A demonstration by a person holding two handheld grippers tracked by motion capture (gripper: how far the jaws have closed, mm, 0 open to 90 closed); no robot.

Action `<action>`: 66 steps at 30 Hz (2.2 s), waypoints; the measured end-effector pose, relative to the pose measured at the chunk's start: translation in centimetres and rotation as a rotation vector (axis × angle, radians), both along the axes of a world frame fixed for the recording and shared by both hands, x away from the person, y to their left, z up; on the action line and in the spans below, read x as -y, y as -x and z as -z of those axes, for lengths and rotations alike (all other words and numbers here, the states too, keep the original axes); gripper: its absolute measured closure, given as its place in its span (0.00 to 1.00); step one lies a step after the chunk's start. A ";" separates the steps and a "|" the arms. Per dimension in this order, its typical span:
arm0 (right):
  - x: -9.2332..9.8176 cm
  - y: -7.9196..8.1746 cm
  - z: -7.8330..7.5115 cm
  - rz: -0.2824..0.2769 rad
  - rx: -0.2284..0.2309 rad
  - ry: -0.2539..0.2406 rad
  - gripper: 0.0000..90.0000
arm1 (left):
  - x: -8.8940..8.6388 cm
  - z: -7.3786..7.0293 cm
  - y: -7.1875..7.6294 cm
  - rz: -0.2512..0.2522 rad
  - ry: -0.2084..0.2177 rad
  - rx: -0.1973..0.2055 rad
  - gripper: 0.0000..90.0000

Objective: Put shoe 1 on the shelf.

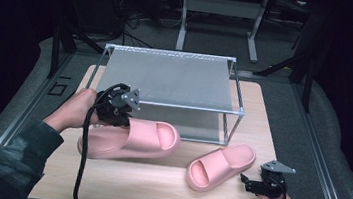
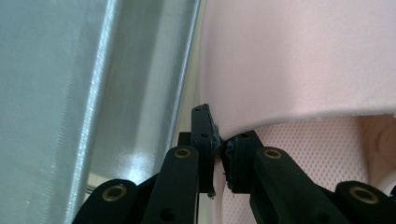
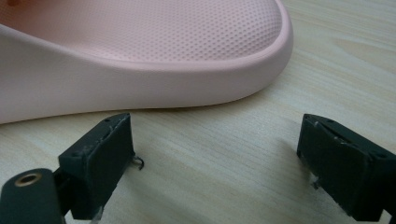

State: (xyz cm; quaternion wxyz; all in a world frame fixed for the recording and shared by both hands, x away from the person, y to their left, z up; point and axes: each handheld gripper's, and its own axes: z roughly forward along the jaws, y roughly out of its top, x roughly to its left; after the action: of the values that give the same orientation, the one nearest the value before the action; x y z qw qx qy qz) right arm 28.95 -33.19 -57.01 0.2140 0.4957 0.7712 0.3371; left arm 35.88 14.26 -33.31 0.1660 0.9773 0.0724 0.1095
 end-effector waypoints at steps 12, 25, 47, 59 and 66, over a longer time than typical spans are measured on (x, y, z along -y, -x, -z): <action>0.0 0.0 0.0 -0.002 0.000 0.000 0.12 | 1.2 -2.9 -0.7 -0.008 0.011 -0.022 0.93; 0.0 0.0 0.0 -0.002 0.000 0.000 0.12 | 1.8 -5.5 -2.7 -0.122 0.018 0.002 0.93; 0.0 0.0 0.0 -0.001 0.001 0.000 0.12 | 3.0 -8.2 -7.7 -0.524 0.078 0.012 0.93; 0.0 0.0 0.0 -0.001 -0.001 0.001 0.12 | 4.3 -8.6 -10.4 -0.689 0.044 0.027 0.93; 0.0 0.0 0.0 0.000 -0.002 0.005 0.12 | 5.3 -8.3 -11.9 -0.793 0.025 0.021 0.93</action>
State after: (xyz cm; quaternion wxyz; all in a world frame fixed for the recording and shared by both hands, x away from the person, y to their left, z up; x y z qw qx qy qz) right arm 28.95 -33.24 -56.98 0.2143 0.4955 0.7724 0.3346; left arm 47.78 8.95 -24.99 0.1233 0.8704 0.4438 0.1740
